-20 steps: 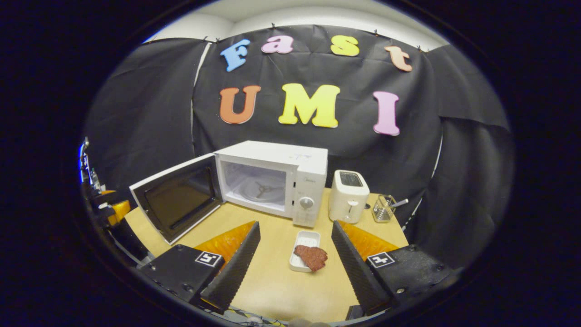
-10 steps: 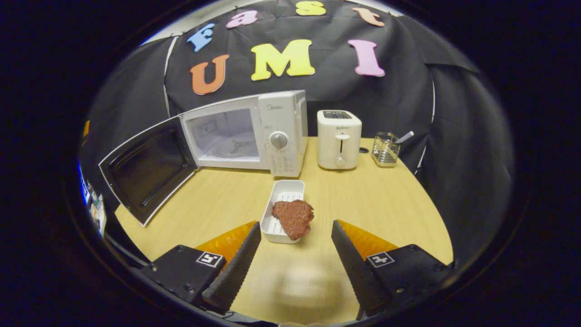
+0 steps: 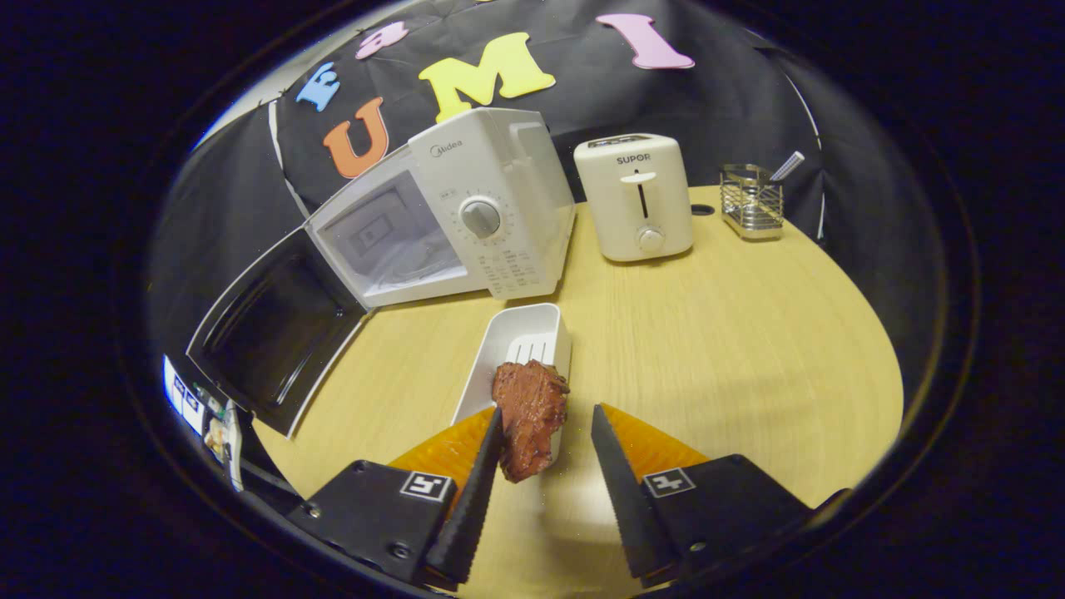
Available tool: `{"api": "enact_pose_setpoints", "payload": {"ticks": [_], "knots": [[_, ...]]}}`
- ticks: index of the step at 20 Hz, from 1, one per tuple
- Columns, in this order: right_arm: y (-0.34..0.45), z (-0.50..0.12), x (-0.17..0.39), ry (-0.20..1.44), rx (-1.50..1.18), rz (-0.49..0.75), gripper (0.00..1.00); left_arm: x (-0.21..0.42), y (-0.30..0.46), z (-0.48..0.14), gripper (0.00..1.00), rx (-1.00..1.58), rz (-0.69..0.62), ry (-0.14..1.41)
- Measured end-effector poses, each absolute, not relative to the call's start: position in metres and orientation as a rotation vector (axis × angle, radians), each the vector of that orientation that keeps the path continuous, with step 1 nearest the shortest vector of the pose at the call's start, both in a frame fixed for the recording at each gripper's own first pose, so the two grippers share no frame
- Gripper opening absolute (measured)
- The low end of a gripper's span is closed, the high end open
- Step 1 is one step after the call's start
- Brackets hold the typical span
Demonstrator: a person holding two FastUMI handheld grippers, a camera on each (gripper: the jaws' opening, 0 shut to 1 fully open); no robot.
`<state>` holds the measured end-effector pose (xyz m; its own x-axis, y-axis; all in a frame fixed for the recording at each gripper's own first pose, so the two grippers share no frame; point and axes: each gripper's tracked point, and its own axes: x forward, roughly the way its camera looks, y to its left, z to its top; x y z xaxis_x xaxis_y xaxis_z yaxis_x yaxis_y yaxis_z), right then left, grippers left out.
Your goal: Open the microwave oven with the left hand, put the food in, and close the microwave oven.
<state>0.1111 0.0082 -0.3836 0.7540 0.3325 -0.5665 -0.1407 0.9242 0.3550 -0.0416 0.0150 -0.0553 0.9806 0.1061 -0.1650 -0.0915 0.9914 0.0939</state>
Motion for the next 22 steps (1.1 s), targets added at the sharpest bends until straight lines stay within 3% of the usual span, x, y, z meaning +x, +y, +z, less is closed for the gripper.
{"api": "enact_pose_setpoints", "payload": {"ticks": [1,2,3,5,6,13,14,15,22], "knots": [[0.011,-0.384,0.113,0.680,0.318,0.280,0.65,-0.040,0.012,-0.054,0.88,0.088,0.112,0.174],[0.014,-0.381,0.114,0.684,0.333,0.299,0.56,-0.039,0.010,-0.054,0.95,0.091,0.126,0.180],[0.015,-0.381,0.113,0.686,0.334,0.305,0.43,-0.039,0.008,-0.054,0.95,0.092,0.137,0.188],[0.012,-0.382,0.113,0.688,0.335,0.333,0.38,-0.039,0.005,-0.055,0.95,0.106,0.165,0.202],[0.012,-0.381,0.113,0.689,0.341,0.342,0.26,-0.040,0.004,-0.054,0.95,0.115,0.179,0.204],[0.006,-0.366,0.122,0.682,0.270,0.348,0.18,-0.040,-0.001,-0.060,0.95,0.108,0.180,0.198],[0.004,-0.360,0.121,0.668,0.266,0.338,0.08,-0.039,-0.001,-0.059,0.95,0.111,0.170,0.192],[0.002,-0.354,0.120,0.661,0.261,0.320,0.18,-0.038,0.001,-0.061,0.95,0.116,0.158,0.187],[0.025,-0.278,0.120,0.544,0.262,0.283,0.17,-0.042,0.012,-0.062,0.95,0.132,0.071,0.165]]}}
